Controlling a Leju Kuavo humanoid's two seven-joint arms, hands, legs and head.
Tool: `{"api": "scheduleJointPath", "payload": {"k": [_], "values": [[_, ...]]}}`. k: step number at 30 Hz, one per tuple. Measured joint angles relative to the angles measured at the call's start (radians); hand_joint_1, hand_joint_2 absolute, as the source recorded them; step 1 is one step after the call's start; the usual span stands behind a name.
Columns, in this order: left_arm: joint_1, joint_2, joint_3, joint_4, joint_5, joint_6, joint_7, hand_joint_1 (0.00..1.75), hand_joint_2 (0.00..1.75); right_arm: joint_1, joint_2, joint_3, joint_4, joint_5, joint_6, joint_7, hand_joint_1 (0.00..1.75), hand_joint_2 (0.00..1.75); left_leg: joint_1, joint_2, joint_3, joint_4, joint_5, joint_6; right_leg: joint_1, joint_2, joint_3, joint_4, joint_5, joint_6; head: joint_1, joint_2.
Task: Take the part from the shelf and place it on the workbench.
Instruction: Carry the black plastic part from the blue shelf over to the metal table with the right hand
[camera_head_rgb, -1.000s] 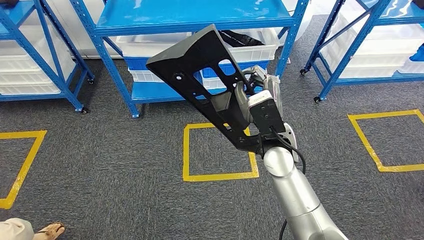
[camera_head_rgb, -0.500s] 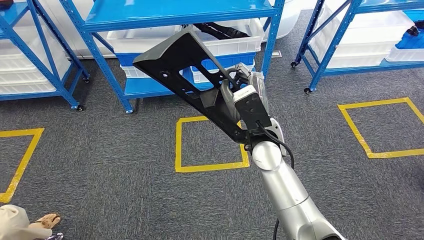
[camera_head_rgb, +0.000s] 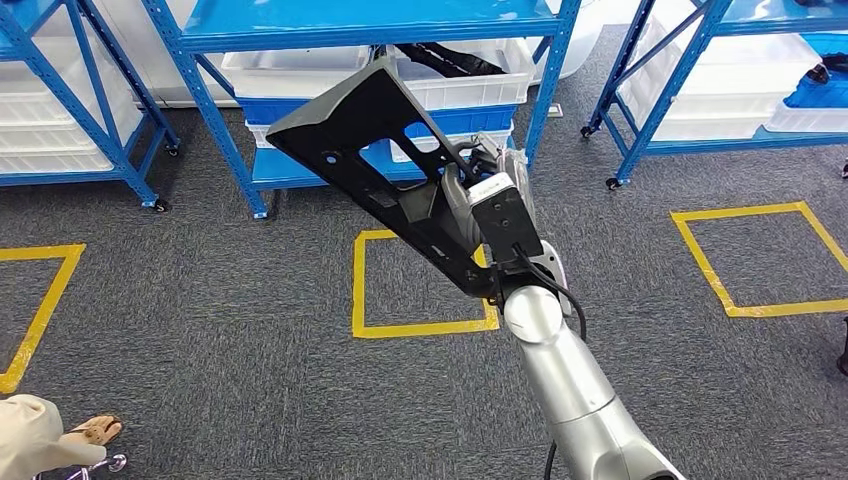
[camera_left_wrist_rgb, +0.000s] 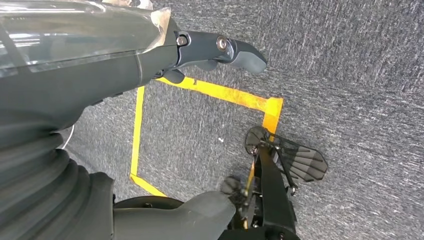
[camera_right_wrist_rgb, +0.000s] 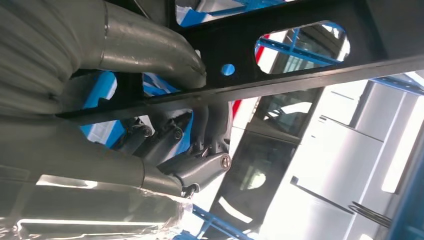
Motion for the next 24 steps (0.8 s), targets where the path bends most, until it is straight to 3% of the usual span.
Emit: {"api": "scheduleJointPath", "payload": {"k": [1, 2, 4, 5, 6, 9, 11, 14, 16, 17, 18, 20, 22, 24], "values": [[0.001, 0.000, 0.000, 0.000, 0.000, 0.000, 0.000, 0.00, 1.75, 0.004, -0.001, 0.000, 0.000, 0.000, 0.000, 0.000, 1.75, 1.75, 0.000, 0.000, -0.002, 0.001, 0.001, -0.002, -0.002, 0.000, 0.006, -0.003, 0.006, 0.008, 0.000, 0.000], [0.002, -0.001, 0.000, 0.000, 0.000, 0.000, 0.000, 0.00, 1.75, 0.007, -0.002, 0.000, 0.000, 0.000, 0.000, 0.000, 1.75, 1.75, 0.001, 0.000, -0.002, 0.003, 0.002, -0.003, -0.004, 0.000, 0.031, -0.045, 0.026, 0.018, 0.000, 0.000], [0.002, -0.002, 0.000, 0.000, 0.000, 0.000, 0.000, 0.00, 1.75, 0.006, -0.003, 0.000, 0.000, 0.001, 0.000, 0.000, 1.75, 1.75, 0.001, -0.001, -0.007, 0.014, -0.001, -0.010, -0.010, -0.002, 0.106, -0.183, 0.074, 0.033, 0.000, 0.000], [0.002, -0.002, 0.000, 0.000, 0.000, 0.000, 0.001, 0.00, 1.75, 0.006, -0.003, 0.000, 0.000, 0.002, 0.001, 0.000, 1.75, 1.75, -0.001, -0.001, -0.011, 0.021, -0.003, -0.016, -0.011, -0.002, 0.133, -0.236, 0.089, 0.032, 0.000, 0.000], [0.002, -0.002, 0.000, 0.000, 0.000, 0.000, 0.001, 0.00, 1.75, 0.006, -0.003, 0.000, 0.000, 0.002, 0.001, 0.000, 1.75, 1.75, -0.003, -0.001, -0.015, 0.027, -0.004, -0.022, -0.010, -0.001, 0.146, -0.264, 0.096, 0.027, -0.001, 0.000], [0.004, -0.002, 0.000, 0.000, 0.000, 0.000, 0.002, 0.00, 1.75, 0.007, -0.003, 0.000, -0.001, -0.006, 0.007, 0.000, 1.75, 1.75, 0.001, 0.000, -0.024, 0.032, -0.001, -0.039, -0.009, 0.006, 0.143, -0.268, 0.103, 0.005, -0.002, 0.000], [0.005, -0.003, 0.000, 0.000, -0.003, 0.000, 0.002, 0.00, 1.75, 0.007, -0.003, 0.000, -0.001, -0.027, 0.017, -0.001, 1.75, 1.75, 0.006, 0.000, -0.040, 0.068, -0.031, -0.047, -0.013, 0.011, 0.141, -0.270, 0.109, -0.005, -0.003, 0.000], [0.006, -0.005, 0.000, 0.000, -0.009, 0.000, 0.002, 0.00, 1.75, 0.011, -0.003, -0.004, -0.001, -0.053, 0.027, -0.004, 1.75, 1.75, 0.007, -0.002, -0.115, 0.247, -0.129, -0.056, -0.011, 0.020, 0.135, -0.270, 0.115, -0.015, -0.004, 0.000], [0.008, -0.005, 0.000, 0.000, -0.012, -0.001, 0.002, 0.00, 1.75, 0.019, -0.004, -0.009, -0.001, -0.060, 0.030, -0.006, 1.75, 1.75, 0.007, -0.003, -0.145, 0.320, -0.147, -0.055, -0.007, 0.032, 0.132, -0.270, 0.117, -0.018, -0.004, 0.000], [0.009, -0.005, 0.000, 0.000, -0.014, -0.001, 0.002, 0.00, 1.75, 0.023, -0.004, -0.011, -0.001, -0.061, 0.030, -0.006, 1.75, 1.75, 0.006, -0.006, -0.130, 0.297, -0.127, -0.051, -0.006, 0.040, 0.132, -0.270, 0.117, -0.018, -0.004, 0.000], [0.009, -0.005, 0.000, 0.000, -0.015, -0.002, 0.002, 0.00, 1.75, 0.026, -0.004, -0.013, -0.001, -0.061, 0.030, -0.007, 1.75, 1.75, 0.006, -0.014, -0.098, 0.238, -0.094, -0.045, -0.006, 0.048, 0.133, -0.270, 0.117, -0.018, -0.004, 0.000], [0.009, -0.004, 0.000, 0.000, -0.016, -0.002, 0.002, 0.00, 1.75, 0.028, -0.005, -0.015, -0.004, -0.062, 0.030, -0.009, 1.75, 1.75, 0.007, -0.052, -0.026, 0.104, -0.045, -0.032, -0.005, 0.065, 0.133, -0.269, 0.120, -0.014, -0.003, 0.000], [0.010, -0.005, 0.000, 0.000, -0.016, -0.002, 0.003, 0.00, 1.75, 0.030, -0.005, -0.017, -0.008, -0.066, 0.030, -0.011, 1.75, 1.75, 0.003, -0.076, 0.006, 0.045, -0.038, -0.024, -0.008, 0.082, 0.126, -0.270, 0.125, -0.005, -0.005, 0.000], [0.010, -0.005, 0.000, 0.000, -0.017, -0.001, 0.003, 0.00, 1.75, 0.032, -0.006, -0.019, -0.010, -0.071, 0.030, -0.015, 1.75, 1.75, -0.001, -0.061, 0.009, 0.035, -0.036, -0.019, -0.010, 0.098, 0.116, -0.273, 0.131, 0.007, -0.007, 0.000]]}}
